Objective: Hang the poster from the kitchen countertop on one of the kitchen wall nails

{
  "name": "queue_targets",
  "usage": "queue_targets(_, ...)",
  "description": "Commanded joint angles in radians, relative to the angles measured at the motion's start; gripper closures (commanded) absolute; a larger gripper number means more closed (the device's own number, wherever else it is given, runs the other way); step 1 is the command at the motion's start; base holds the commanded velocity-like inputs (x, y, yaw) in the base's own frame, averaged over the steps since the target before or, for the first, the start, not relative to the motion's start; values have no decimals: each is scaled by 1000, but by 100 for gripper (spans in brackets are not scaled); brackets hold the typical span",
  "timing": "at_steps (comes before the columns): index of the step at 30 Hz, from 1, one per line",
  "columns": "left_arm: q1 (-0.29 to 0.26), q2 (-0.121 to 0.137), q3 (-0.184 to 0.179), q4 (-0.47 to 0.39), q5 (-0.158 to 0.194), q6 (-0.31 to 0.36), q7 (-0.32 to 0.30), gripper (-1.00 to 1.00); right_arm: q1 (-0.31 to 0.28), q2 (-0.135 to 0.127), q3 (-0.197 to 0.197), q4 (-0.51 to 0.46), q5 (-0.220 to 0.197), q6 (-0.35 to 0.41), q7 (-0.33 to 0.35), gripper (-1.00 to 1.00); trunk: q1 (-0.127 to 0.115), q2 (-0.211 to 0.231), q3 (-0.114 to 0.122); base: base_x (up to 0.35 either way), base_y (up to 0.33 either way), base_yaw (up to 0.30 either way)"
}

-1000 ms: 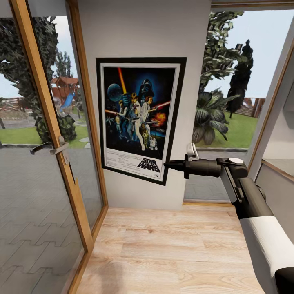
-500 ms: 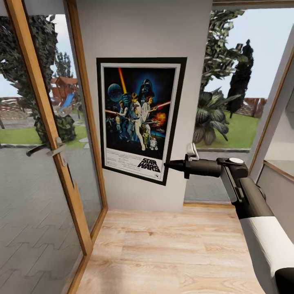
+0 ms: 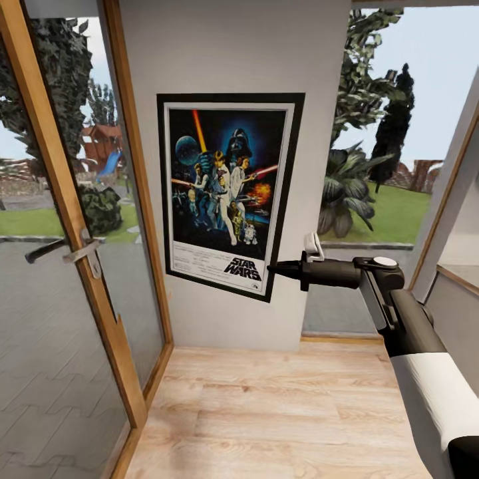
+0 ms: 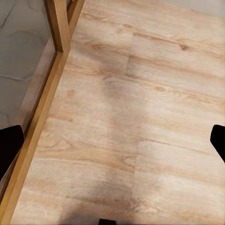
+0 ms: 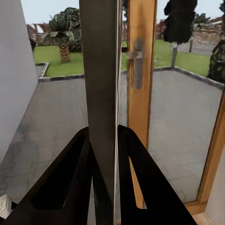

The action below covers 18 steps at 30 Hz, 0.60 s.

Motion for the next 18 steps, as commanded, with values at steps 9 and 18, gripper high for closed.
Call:
queue_targets(9,0,0,3,0,-1,-1,-6,-100,0,-2,2,0,-9,12,0,100,0,-1,0,206,0,0)
queue_targets(18,0,0,3,0,-1,-1,-6,-100,0,-2,2,0,-9,11,0,100,0,-1,0,329,0,0)
